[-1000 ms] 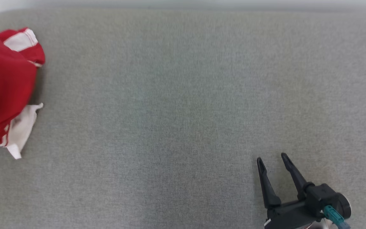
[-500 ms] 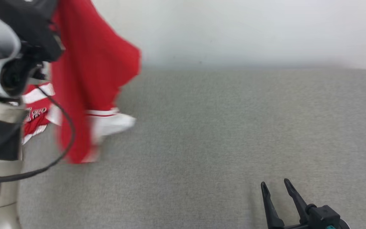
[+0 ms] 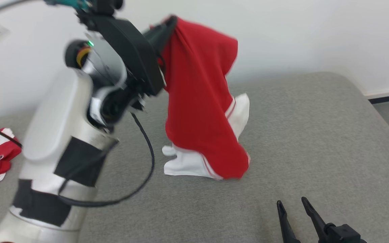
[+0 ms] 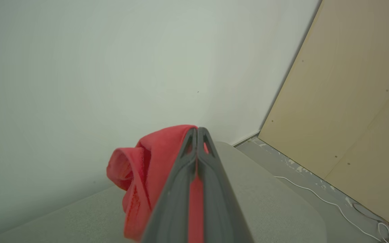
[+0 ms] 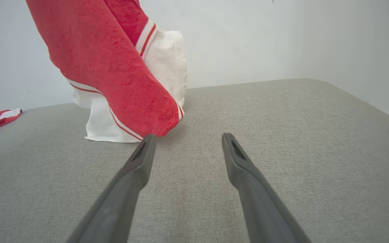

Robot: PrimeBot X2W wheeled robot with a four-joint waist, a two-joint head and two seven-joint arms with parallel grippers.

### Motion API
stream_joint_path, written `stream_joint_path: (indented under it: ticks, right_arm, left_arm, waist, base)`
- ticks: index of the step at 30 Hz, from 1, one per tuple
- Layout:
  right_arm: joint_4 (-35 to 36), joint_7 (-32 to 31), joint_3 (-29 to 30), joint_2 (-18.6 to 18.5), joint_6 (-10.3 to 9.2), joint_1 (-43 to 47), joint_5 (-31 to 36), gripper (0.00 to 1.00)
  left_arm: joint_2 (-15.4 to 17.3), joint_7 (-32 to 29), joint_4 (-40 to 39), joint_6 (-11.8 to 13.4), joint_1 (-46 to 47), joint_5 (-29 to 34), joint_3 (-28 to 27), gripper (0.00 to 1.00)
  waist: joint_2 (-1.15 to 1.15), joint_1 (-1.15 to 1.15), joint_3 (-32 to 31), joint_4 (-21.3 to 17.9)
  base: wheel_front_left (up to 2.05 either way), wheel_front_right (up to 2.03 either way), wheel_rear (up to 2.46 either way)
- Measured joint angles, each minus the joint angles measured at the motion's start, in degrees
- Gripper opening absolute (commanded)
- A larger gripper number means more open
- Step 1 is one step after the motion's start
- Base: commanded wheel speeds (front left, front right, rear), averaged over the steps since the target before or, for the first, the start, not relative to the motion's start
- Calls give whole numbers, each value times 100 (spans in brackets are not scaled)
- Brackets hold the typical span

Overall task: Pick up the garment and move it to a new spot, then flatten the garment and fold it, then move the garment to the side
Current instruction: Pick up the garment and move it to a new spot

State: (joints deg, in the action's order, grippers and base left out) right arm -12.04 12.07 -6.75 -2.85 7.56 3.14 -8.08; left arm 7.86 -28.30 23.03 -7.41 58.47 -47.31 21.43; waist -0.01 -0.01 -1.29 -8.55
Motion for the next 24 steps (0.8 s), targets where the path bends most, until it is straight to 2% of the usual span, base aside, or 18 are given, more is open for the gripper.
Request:
stream_joint_path:
  ticks: [7,12,18,19,20,21,22,24]
  right_arm:
    - [51,-31,-88,0,0,39,-24,100]
    - [79,-54,-97,0,0,42,-22,100]
    - [166,-143,-37,1,0,86,47,100]
    - [186,-152,-26,1,0,98,53,100]
    - [207,-166,-21,0,0,103,57,100]
    - [227,-182,-3,1,0,110,62,100]
    - [250,-197,5,0,0,121,62,100]
    - [279,-205,30,2,0,143,62,100]
  left_arm:
    - [-126,588,455,0,-915,-264,450,0]
    - [-143,1045,1002,2,-1519,-243,504,0]
    - [-338,1653,1727,156,-2190,-452,379,0]
    - [-365,1733,1816,188,-2260,-479,383,4]
    - [-382,1803,1904,200,-2330,-494,377,33]
    - [-399,1892,1963,237,-2394,-521,379,94]
    - [-409,1976,2017,238,-2446,-525,382,100]
    - [-427,2153,2082,237,-2548,-544,386,100]
  waist:
    - [0,0,0,-281]
    - [0,1,30,-310]
    - [1,1,36,-231]
    - [1,1,37,-208]
    - [1,1,40,-183]
    - [1,1,42,-156]
    - [1,1,44,-126]
    - [1,1,46,-61]
  base:
    - [0,0,0]
    - [0,0,0]
    - [0,0,0]
    - [0,0,0]
    - [0,0,0]
    - [0,0,0]
    - [0,0,0]
    - [0,0,0]
